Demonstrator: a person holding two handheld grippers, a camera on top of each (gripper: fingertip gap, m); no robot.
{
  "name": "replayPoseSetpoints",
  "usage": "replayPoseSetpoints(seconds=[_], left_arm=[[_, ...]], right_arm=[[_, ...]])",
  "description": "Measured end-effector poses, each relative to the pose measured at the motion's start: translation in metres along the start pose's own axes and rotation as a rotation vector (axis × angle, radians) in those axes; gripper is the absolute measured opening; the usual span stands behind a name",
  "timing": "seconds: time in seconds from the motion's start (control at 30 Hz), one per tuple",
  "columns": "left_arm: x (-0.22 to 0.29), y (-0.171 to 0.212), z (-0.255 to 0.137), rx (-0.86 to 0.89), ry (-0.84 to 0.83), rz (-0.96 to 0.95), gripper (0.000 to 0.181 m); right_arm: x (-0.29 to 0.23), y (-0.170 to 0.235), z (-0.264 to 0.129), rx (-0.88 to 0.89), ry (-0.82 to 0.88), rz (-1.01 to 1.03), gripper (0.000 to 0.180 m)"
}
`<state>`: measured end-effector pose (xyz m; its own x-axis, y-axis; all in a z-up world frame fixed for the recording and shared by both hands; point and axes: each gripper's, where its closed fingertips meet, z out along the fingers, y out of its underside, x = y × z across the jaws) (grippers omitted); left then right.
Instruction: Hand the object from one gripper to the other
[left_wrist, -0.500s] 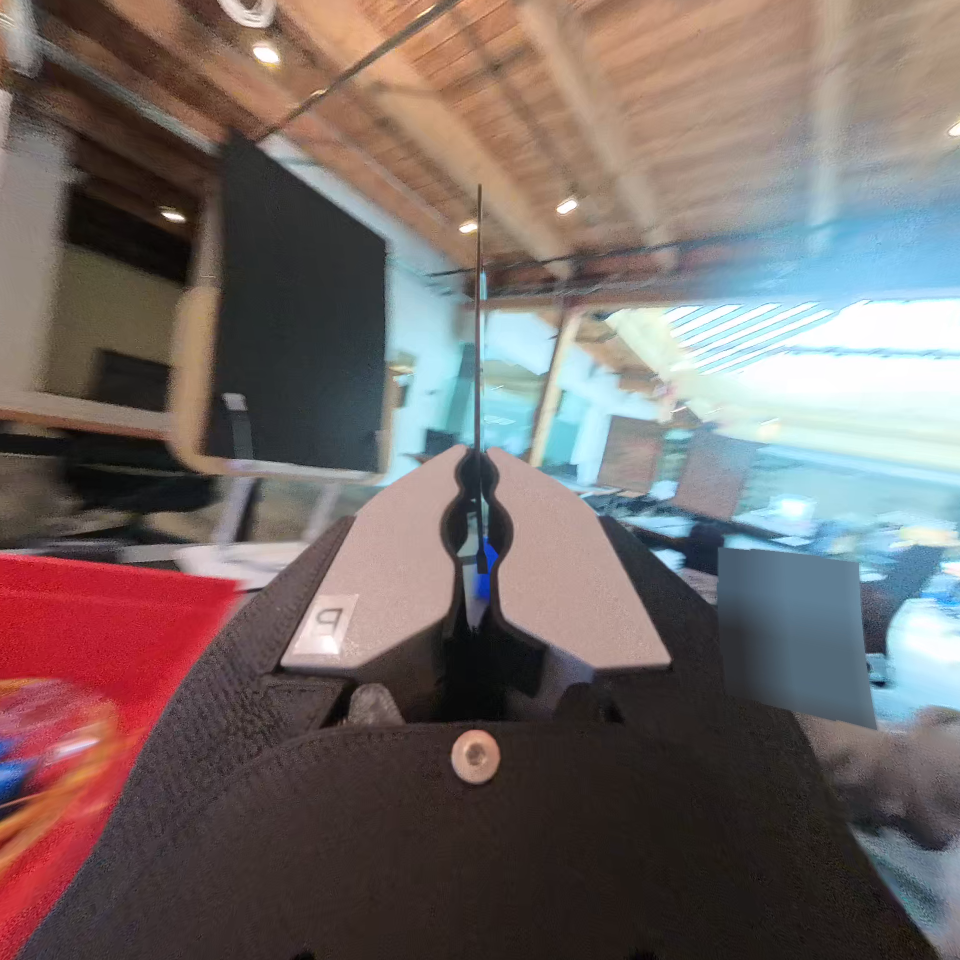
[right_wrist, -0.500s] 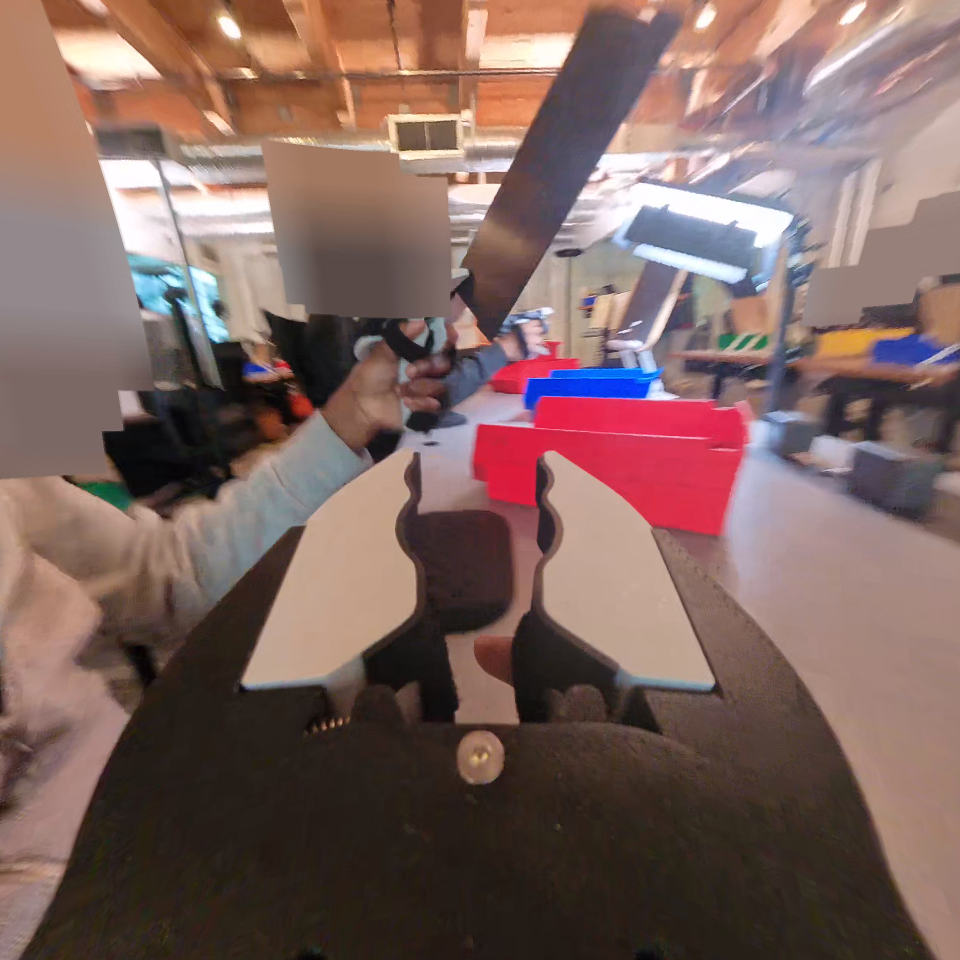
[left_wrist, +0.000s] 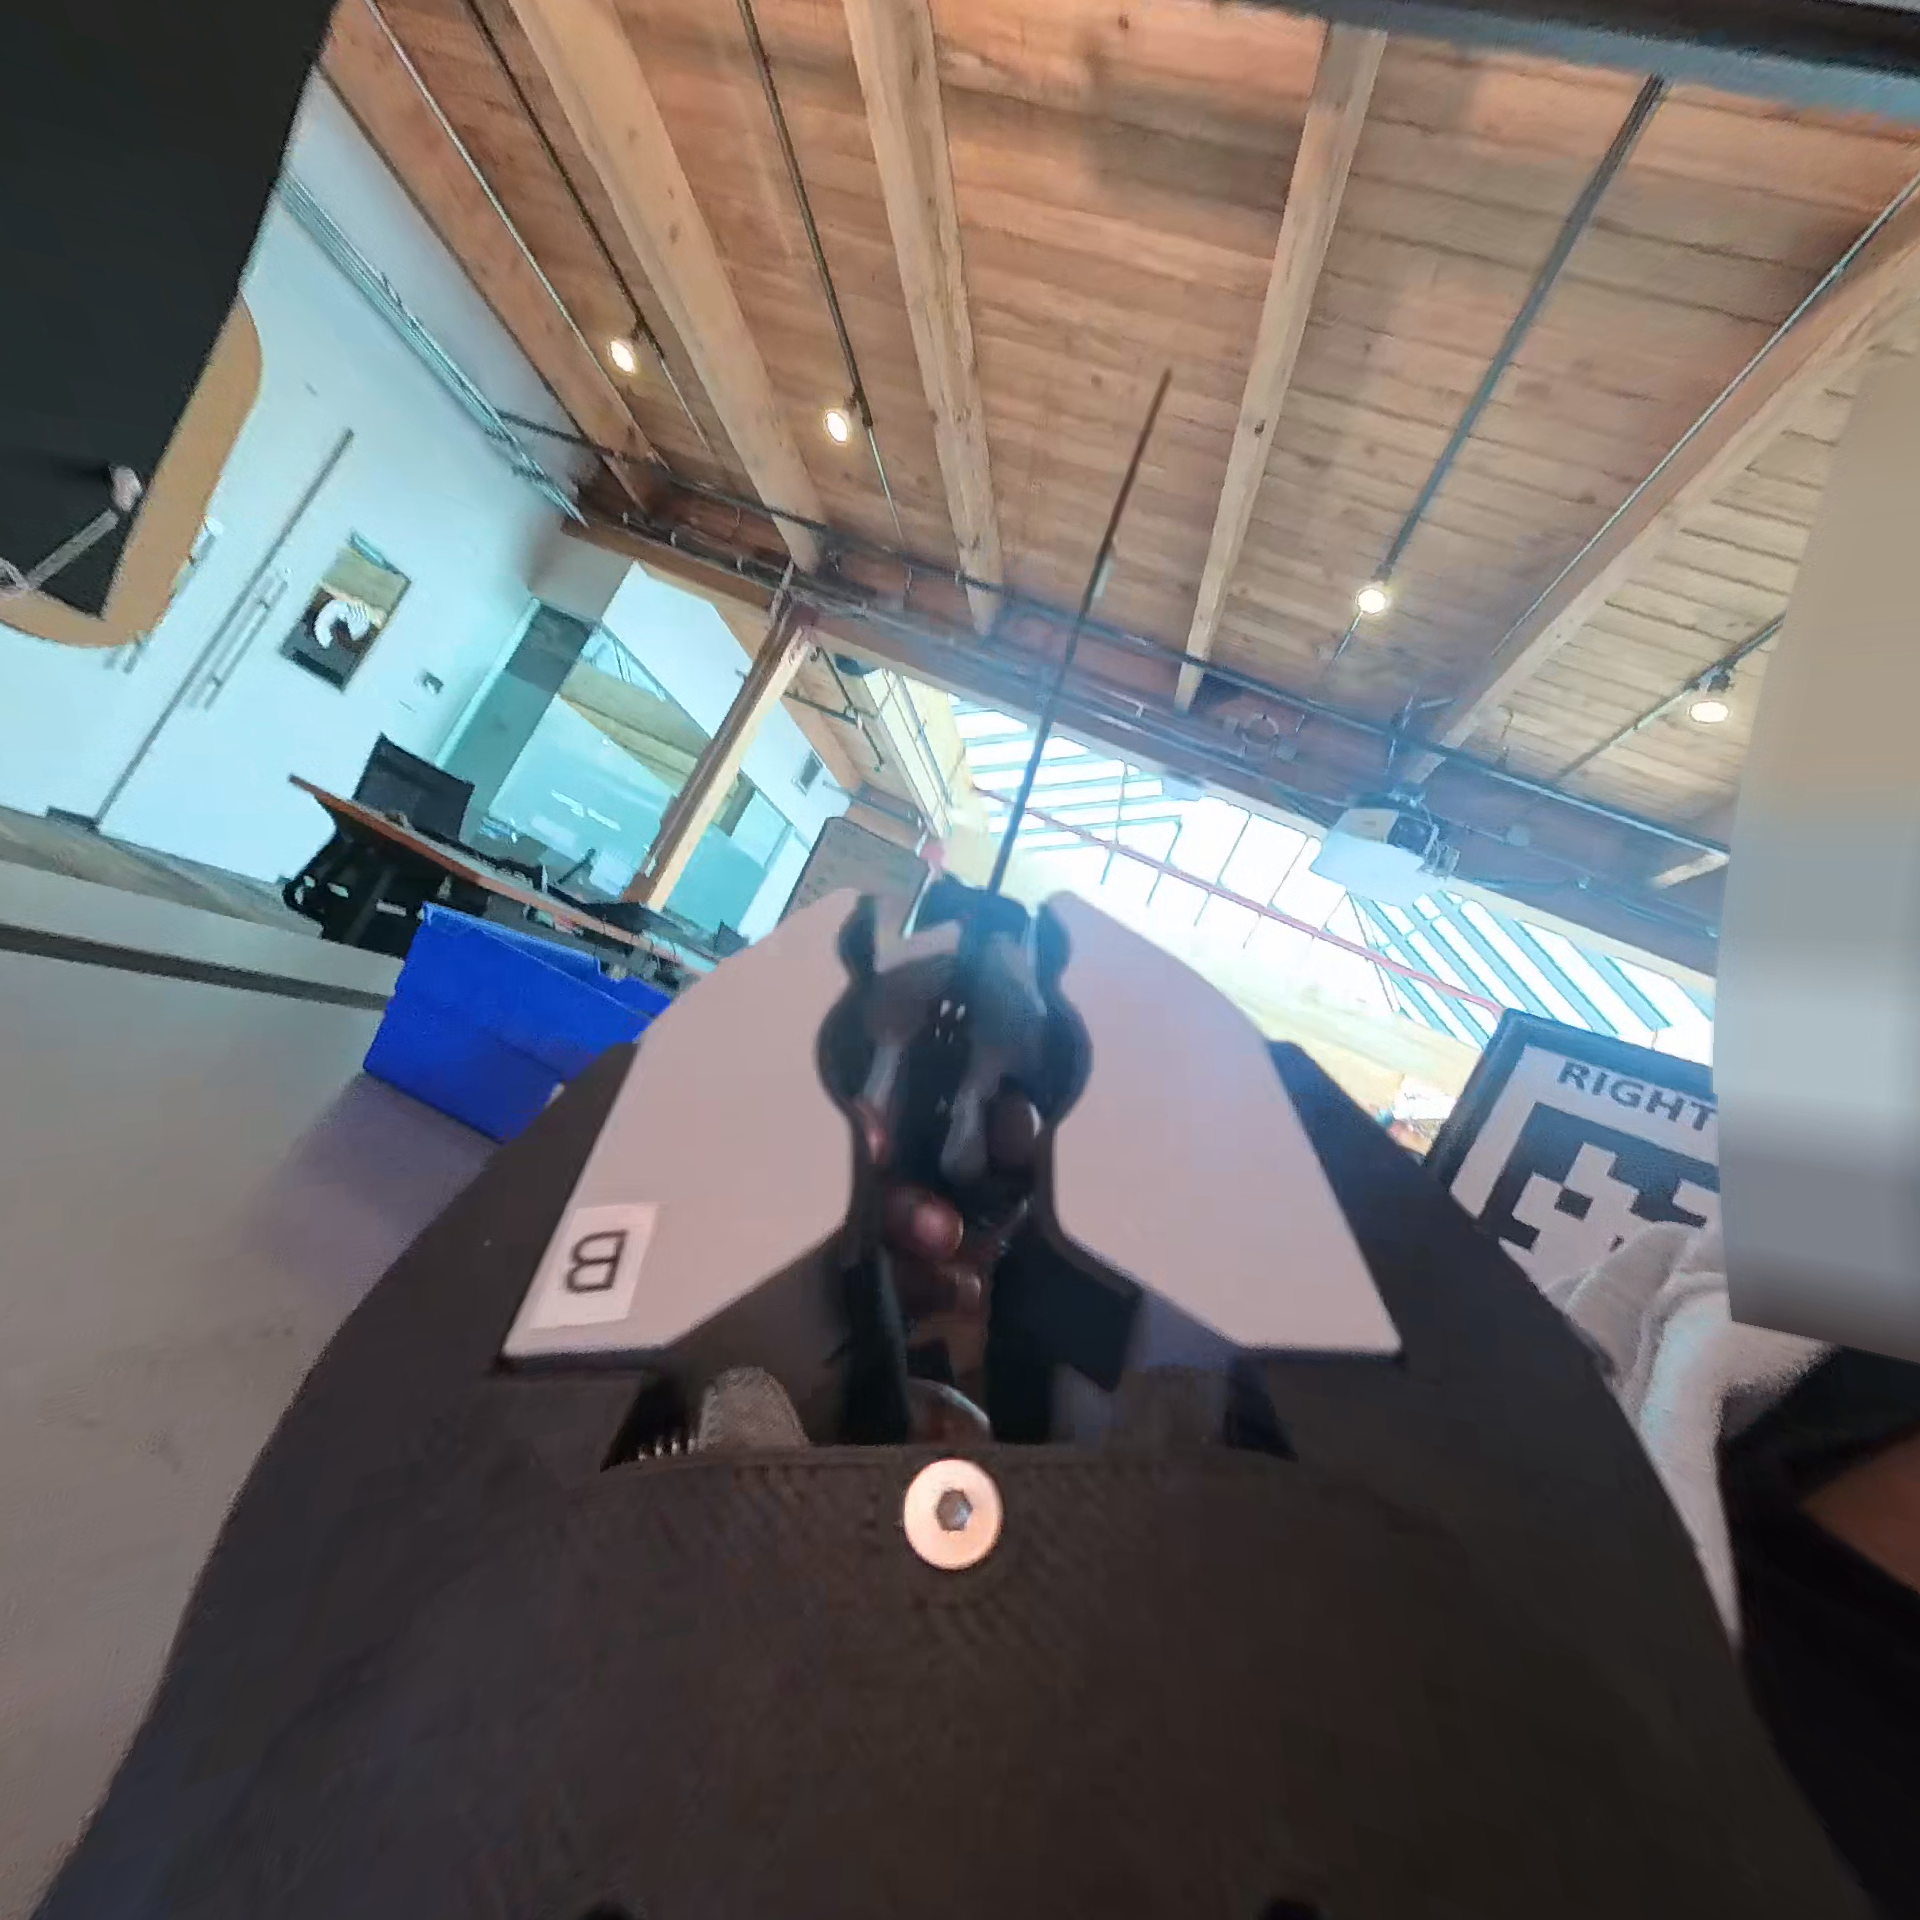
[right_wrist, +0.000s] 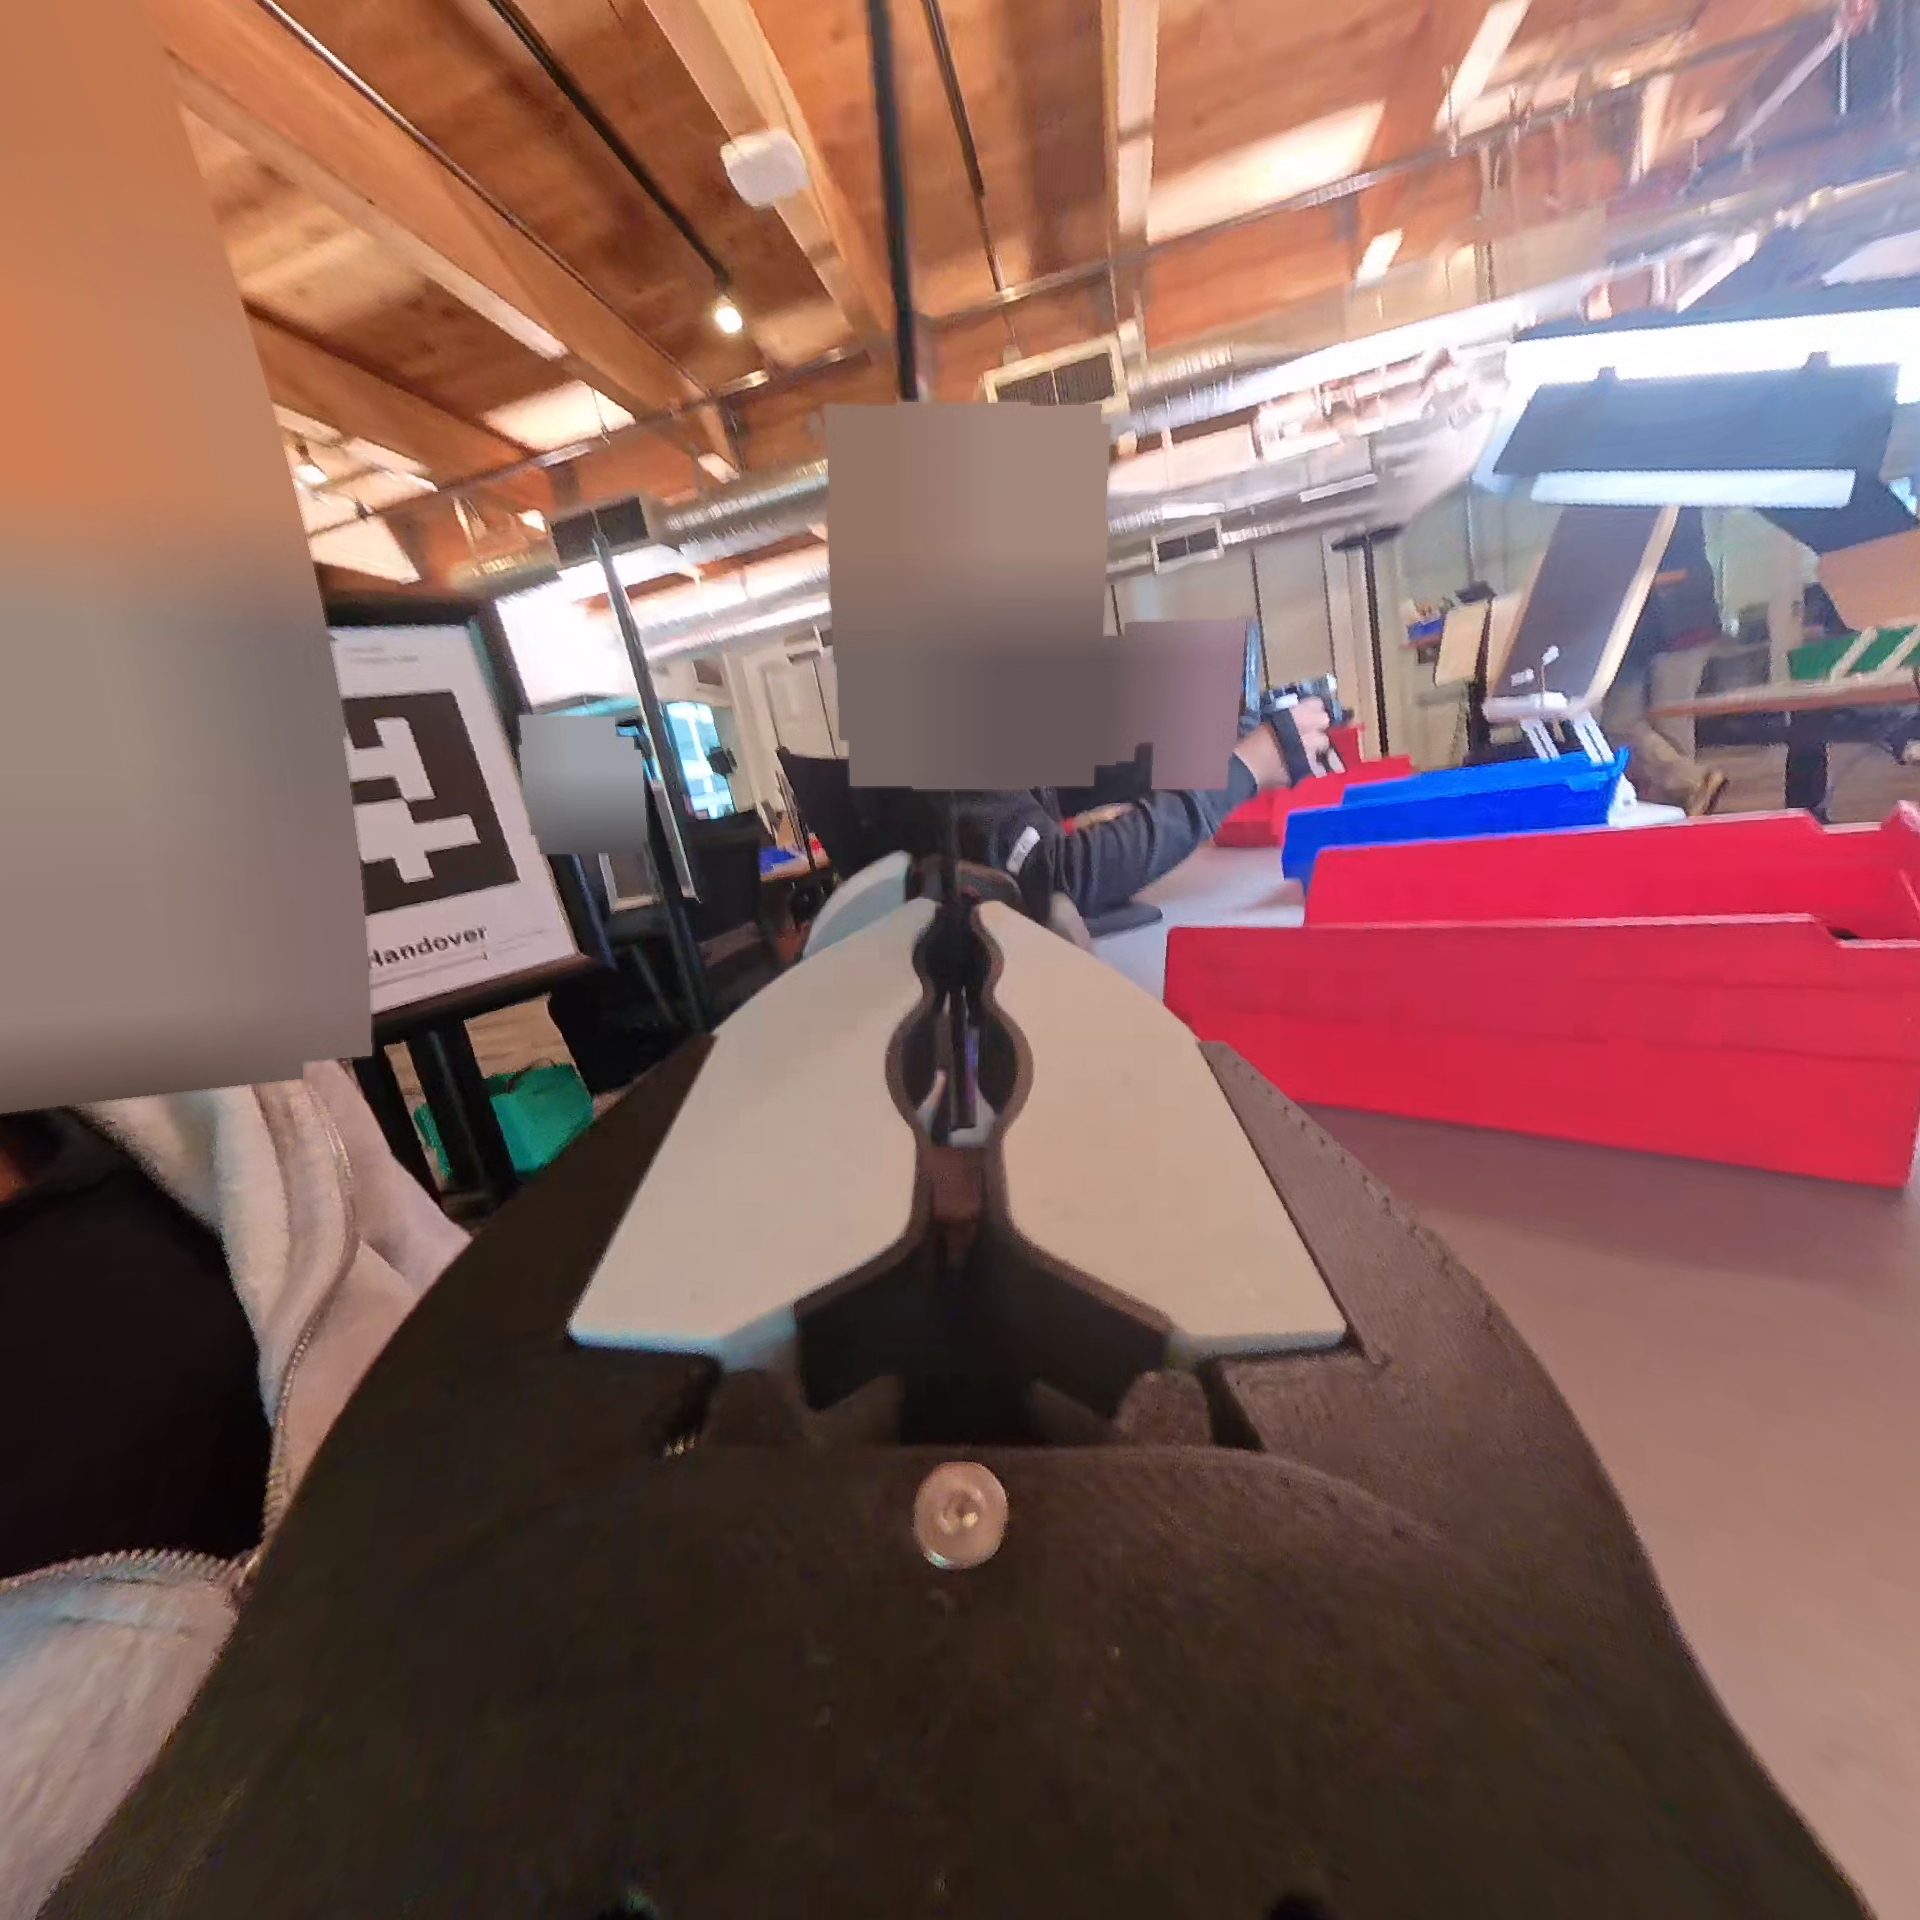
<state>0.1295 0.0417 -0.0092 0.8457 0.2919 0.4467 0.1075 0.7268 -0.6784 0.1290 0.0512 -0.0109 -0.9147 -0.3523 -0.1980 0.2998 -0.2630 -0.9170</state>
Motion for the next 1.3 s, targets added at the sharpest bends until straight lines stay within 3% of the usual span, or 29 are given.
replayPoseSetpoints(seconds=[0.1, 0.2, 0.33, 0.4, 0.5, 0.6, 0.67, 0.73, 0.83, 0.9, 0.97, 1.07, 1.2, 1.23, 1.27, 1.3], left_arm=[[0.004, 0.016, 0.003, -0.026, 0.024, -0.015, 0.027], [0.005, 0.021, 0.005, -0.013, 0.031, 0.019, 0.002], [0.002, 0.011, -0.002, -0.031, -0.005, 0.036, 0.002], [0.003, 0.002, -0.008, -0.013, 0.001, 0.029, 0.0], [0.003, 0.0, -0.008, -0.007, -0.02, 0.052, 0.004], [0.004, 0.006, -0.004, 0.006, -0.004, -0.015, 0.03], [0.003, 0.019, 0.002, -0.027, 0.011, -0.038, 0.03], [0.007, 0.021, 0.004, -0.014, 0.035, -0.018, 0.003], [0.006, 0.021, 0.001, -0.073, 0.013, 0.009, 0.001], [0.006, 0.018, -0.006, -0.104, 0.018, 0.009, 0.001], [0.003, 0.015, -0.01, -0.13, -0.005, 0.01, 0.001], [0.006, 0.005, -0.011, -0.057, 0.009, 0.012, 0.005], [0.006, 0.014, -0.002, 0.011, 0.022, -0.032, 0.034], [0.007, 0.022, 0.002, 0.0, 0.028, -0.027, 0.031], [0.009, 0.024, 0.004, 0.01, 0.041, -0.015, 0.011], [0.008, 0.022, 0.005, 0.043, 0.028, -0.002, 0.003]], right_arm=[[-0.002, -0.004, 0.002, 0.06, -0.004, 0.027, 0.002], [-0.004, 0.001, 0.005, 0.07, -0.028, 0.111, 0.002], [-0.002, -0.01, -0.002, 0.1, -0.015, 0.101, 0.015], [0.003, -0.026, -0.012, 0.174, 0.013, 0.091, 0.002], [0.003, -0.025, -0.014, 0.173, 0.026, 0.05, 0.001], [0.002, -0.023, -0.012, 0.208, 0.026, 0.051, 0.001], [-0.002, -0.017, -0.008, 0.195, 0.009, 0.059, 0.001], [-0.005, -0.01, -0.004, 0.176, -0.008, 0.077, 0.002], [-0.003, -0.008, -0.005, 0.16, -0.003, 0.088, 0.005], [0.001, -0.023, -0.012, 0.232, 0.016, 0.089, 0.02], [0.005, -0.033, -0.02, 0.27, 0.021, 0.091, 0.004], [0.002, -0.029, -0.018, 0.253, 0.019, 0.053, 0.001], [-0.003, -0.022, -0.012, 0.287, 0.01, 0.056, 0.001], [-0.004, -0.019, -0.01, 0.288, 0.0, 0.069, 0.001], [-0.005, -0.016, -0.009, 0.286, -0.008, 0.086, 0.001], [-0.005, -0.013, -0.008, 0.281, -0.011, 0.103, 0.001]])
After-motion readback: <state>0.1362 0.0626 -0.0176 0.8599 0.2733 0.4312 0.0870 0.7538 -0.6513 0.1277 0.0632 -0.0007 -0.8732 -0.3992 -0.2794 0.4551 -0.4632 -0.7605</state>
